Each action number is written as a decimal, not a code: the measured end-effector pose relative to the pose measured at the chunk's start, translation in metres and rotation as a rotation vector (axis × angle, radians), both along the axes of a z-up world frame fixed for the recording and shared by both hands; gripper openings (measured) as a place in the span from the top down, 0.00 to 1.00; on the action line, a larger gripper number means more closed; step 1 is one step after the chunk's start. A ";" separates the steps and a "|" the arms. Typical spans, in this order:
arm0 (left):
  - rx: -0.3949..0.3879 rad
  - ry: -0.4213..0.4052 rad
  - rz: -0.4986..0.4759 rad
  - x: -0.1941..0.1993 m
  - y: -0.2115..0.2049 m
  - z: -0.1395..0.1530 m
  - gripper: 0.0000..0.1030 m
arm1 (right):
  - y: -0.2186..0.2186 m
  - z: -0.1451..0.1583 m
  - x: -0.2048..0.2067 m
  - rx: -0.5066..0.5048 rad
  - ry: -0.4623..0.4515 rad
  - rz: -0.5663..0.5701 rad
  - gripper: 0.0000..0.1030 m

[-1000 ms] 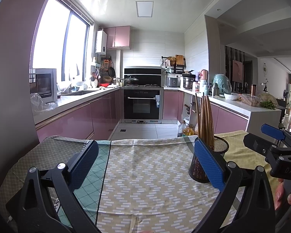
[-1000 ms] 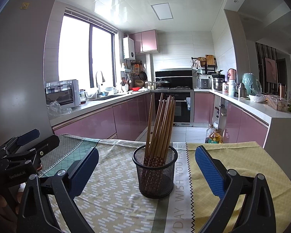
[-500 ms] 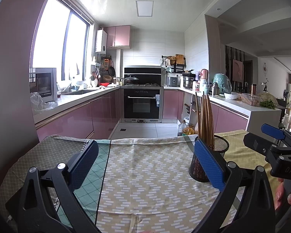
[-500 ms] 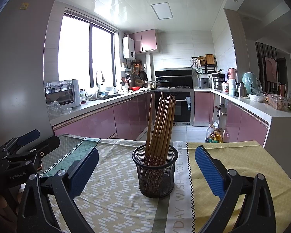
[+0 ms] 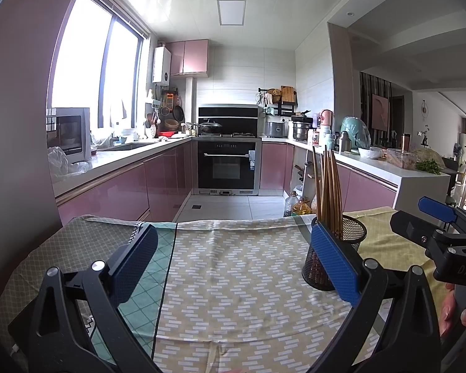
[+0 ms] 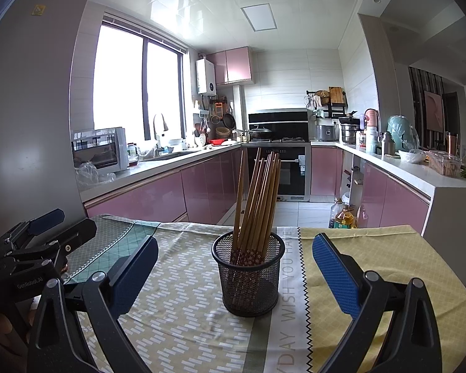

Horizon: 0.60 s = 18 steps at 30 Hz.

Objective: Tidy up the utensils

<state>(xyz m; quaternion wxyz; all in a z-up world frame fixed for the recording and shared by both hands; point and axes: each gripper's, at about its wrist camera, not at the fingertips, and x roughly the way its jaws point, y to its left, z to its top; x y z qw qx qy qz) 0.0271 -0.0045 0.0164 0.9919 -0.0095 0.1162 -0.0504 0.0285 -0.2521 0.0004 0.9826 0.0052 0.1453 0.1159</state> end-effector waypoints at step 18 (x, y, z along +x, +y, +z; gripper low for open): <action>-0.010 0.010 -0.013 -0.008 -0.002 -0.007 0.05 | 0.000 -0.003 0.002 0.011 0.011 0.004 0.06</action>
